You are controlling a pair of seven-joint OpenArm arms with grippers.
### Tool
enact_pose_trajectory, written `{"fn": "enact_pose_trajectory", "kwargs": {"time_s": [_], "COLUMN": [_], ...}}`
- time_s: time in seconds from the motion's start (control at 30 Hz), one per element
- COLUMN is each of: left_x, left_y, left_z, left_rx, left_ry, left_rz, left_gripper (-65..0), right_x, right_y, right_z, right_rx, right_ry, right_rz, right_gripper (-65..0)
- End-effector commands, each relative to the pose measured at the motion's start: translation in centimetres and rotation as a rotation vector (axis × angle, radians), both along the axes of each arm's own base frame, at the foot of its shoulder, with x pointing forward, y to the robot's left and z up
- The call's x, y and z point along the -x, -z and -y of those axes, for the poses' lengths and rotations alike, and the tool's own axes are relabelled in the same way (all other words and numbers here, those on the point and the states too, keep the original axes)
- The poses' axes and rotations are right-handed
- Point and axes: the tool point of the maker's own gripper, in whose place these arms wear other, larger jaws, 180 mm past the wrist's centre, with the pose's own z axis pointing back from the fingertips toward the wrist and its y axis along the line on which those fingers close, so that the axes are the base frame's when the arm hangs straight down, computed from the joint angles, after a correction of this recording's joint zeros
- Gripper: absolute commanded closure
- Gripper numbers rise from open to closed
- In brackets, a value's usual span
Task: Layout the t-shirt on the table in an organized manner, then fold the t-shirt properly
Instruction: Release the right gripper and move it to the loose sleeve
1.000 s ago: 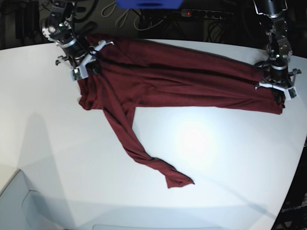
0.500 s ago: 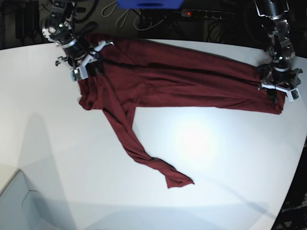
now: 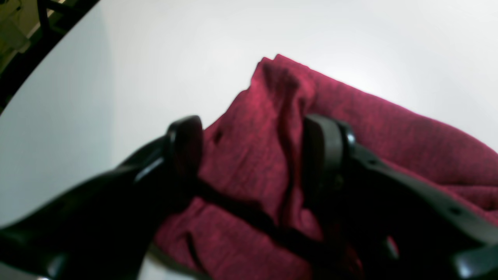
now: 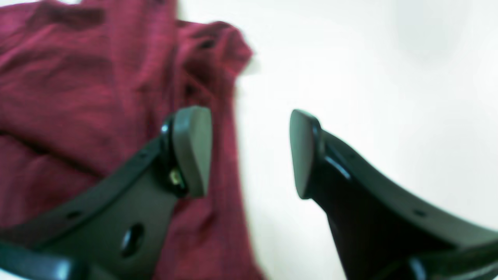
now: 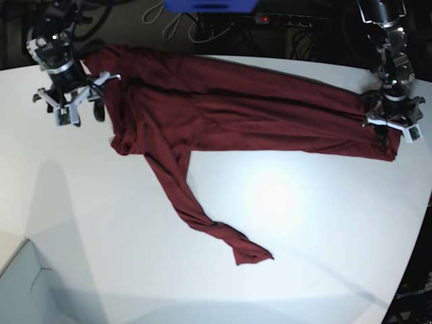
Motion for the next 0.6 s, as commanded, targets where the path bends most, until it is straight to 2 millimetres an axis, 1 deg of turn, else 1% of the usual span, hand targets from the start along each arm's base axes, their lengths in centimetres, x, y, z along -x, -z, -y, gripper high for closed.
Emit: {"fn": "enact_pose_trajectory", "kwargs": {"time_s": [0.0,0.07,0.13,0.2,0.27,0.33,0.4,0.47,0.57], "left_x": [0.5,0.5,0.5,0.4,0.2,0.0,-0.3,-0.5,-0.7], "left_y": [0.5,0.5,0.5,0.4,0.4,0.1,-0.5,-0.9,-1.3], "left_z": [0.0,0.0,0.0,0.0,0.0,0.1,0.1,0.2,0.3], "left_rx": [0.003,0.003,0.003,0.003,0.003,0.000,-0.006,-0.010,-0.015], "left_ry": [0.010,0.010,0.010,0.010,0.010,0.013,0.018,0.023,0.027], "left_rz": [-0.041,-0.041,-0.041,-0.038,-0.035,-0.027,-0.013,-0.003,0.008], "left_gripper": [-38.2,-38.2,-38.3,-38.3,-38.3,-38.3,-38.3,-38.3,-38.3], "right_x": [-1.8,-3.9,-6.2,-8.0,-9.9,-11.4,-12.4,-13.7,-15.3], "right_y": [-2.0,-3.3,-4.7,-5.0,-4.4,-3.0,-1.7,-1.1,0.0], "right_z": [-0.9,-2.9,-5.8,-8.4,-10.5,-12.6,-14.4,-15.6,-16.3], "right_rx": [-0.022,-0.038,-0.062,-0.080,-0.064,-0.043,-0.045,-0.059,-0.092], "right_ry": [-0.027,-0.084,-0.165,-0.235,-0.289,-0.352,-0.405,-0.435,-0.451], "right_rz": [0.092,0.143,0.199,0.205,0.173,0.120,0.084,0.064,0.041], "right_gripper": [-33.1,-33.2,-33.2,-33.2,-33.1,-33.0,-32.9,-32.8,-32.7]}}
